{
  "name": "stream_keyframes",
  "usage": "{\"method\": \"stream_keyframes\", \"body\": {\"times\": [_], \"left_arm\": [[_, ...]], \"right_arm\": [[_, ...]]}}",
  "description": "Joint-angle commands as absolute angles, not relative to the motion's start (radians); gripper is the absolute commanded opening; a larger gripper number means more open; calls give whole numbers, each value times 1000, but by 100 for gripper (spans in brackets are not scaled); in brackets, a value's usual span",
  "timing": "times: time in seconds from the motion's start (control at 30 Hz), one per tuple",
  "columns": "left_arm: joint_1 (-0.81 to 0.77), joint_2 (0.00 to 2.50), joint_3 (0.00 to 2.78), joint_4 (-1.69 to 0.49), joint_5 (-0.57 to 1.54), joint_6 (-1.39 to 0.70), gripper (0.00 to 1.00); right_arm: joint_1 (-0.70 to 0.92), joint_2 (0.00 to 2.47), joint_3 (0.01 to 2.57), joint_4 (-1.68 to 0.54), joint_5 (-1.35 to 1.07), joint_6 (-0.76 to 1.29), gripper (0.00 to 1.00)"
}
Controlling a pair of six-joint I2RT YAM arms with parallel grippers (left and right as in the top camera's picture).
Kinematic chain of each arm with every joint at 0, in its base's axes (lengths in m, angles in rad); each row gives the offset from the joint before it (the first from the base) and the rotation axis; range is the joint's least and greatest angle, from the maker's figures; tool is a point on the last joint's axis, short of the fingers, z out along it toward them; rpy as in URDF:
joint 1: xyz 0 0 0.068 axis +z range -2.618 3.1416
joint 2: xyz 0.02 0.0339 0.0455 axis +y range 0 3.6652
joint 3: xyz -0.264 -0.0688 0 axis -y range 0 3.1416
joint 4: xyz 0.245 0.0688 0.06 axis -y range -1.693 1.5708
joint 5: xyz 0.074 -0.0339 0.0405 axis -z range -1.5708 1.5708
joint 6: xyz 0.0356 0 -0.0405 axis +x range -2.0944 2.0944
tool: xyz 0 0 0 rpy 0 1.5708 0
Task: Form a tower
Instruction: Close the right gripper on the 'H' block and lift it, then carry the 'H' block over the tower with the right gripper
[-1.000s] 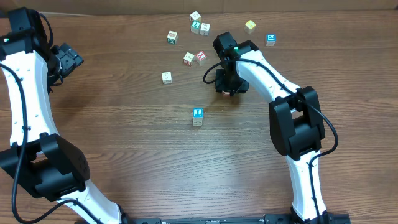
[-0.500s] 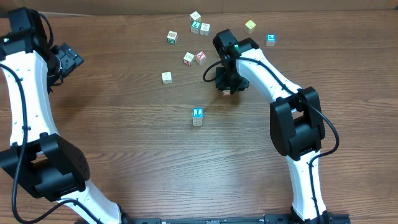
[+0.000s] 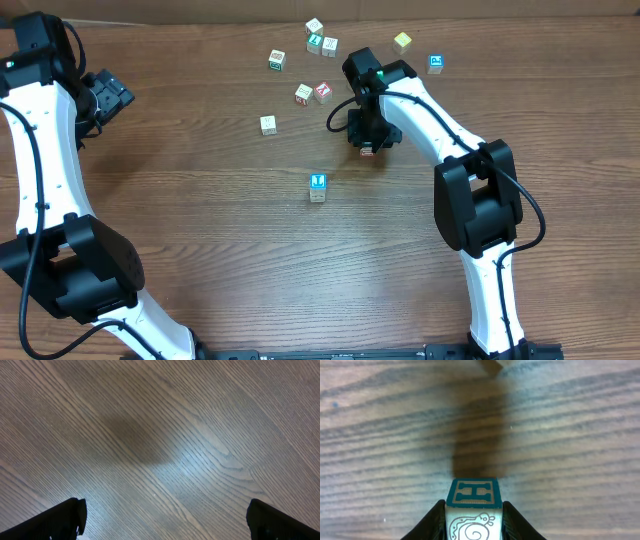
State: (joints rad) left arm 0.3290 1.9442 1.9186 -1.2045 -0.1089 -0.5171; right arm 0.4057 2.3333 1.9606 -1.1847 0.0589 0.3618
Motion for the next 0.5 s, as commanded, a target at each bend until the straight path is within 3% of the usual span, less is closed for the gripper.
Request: {"method": "stream_keyframes", "body": {"times": [0.0,0.3,0.47], "left_arm": [[324,1942,1919,-1203,-115,-512,100],[324,1942,1919,-1203,-115,-512,99],[324,1942,1919,-1203,-115,-512,100]], "right_arm": [[404,2312,2061,-1225,91,358,31],[410,2237,2374,-1493,37,358,27],[425,2204,2410,-1602,-12,358,27]]}}
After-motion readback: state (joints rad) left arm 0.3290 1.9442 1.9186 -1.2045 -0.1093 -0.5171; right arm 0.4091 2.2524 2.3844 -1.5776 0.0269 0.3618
